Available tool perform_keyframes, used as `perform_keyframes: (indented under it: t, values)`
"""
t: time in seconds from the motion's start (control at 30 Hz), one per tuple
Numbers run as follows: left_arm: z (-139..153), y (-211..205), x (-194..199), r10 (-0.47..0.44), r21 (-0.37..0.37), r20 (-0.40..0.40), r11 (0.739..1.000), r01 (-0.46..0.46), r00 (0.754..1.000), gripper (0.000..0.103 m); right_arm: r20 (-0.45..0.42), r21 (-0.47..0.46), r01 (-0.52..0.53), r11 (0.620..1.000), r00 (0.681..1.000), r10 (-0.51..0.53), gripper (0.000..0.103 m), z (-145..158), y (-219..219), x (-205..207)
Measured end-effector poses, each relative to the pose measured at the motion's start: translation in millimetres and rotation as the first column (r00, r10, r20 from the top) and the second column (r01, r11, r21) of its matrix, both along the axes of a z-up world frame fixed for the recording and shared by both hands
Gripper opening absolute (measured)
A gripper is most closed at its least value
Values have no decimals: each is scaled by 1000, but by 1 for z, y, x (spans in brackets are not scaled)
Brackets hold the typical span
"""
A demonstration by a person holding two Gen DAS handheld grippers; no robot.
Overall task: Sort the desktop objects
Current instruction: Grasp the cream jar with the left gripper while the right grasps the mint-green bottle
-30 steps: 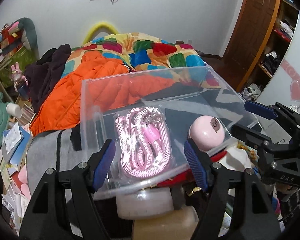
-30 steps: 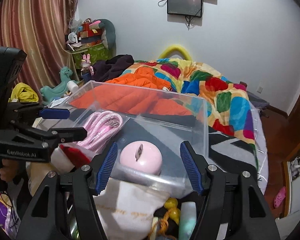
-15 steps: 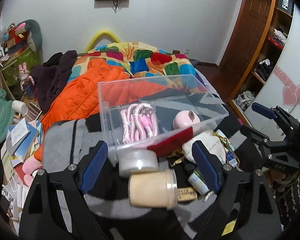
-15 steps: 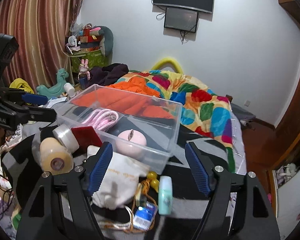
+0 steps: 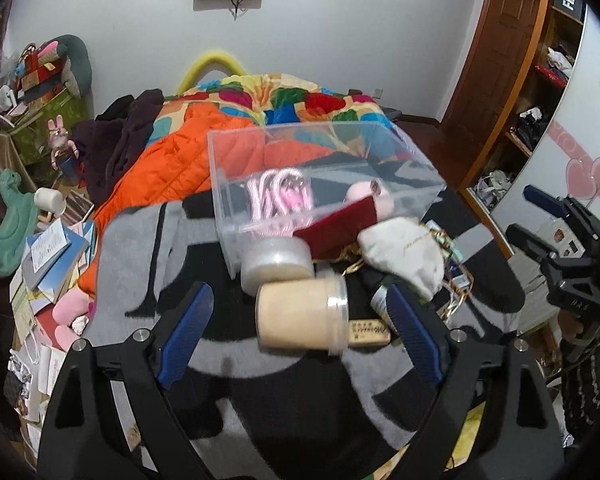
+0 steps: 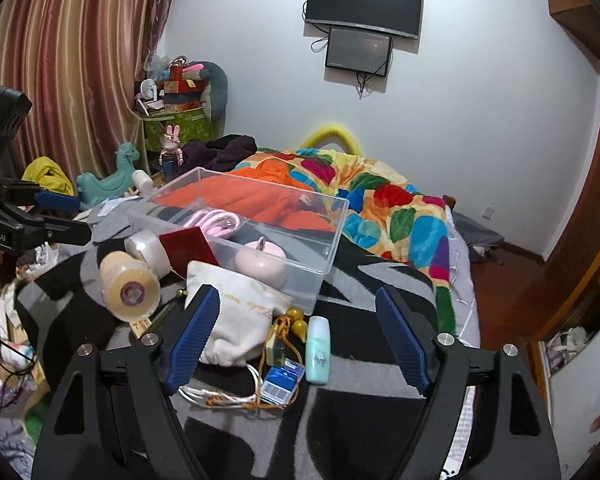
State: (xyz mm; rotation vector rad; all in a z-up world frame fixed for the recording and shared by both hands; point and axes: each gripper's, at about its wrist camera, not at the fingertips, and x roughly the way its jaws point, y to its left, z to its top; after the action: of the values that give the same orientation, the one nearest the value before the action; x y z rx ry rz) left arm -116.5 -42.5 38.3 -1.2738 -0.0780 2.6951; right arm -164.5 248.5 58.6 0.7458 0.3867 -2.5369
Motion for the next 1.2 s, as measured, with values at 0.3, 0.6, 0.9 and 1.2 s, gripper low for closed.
perform_keyframes:
  t: [0.3,0.6,0.9,1.2]
  values:
    - [-36,1,-2,0,24,65,1000,-1,998,89,39,72,5,997,999,-8,78,-36,8,2]
    - [-58,8,-11,14,3,59,1000,-14,998,89,145,53,68,996,987,-75,75,-68,25,-27]
    - [-67,6,-27,24,49,42,998,-26,999,81,298,-3,107,994,949,-101,48,-90,34,-70]
    - [-93,7,-39,14,116,97,993,-25,995,67,304,9,75,997,950,-74,43,-100,22,-77]
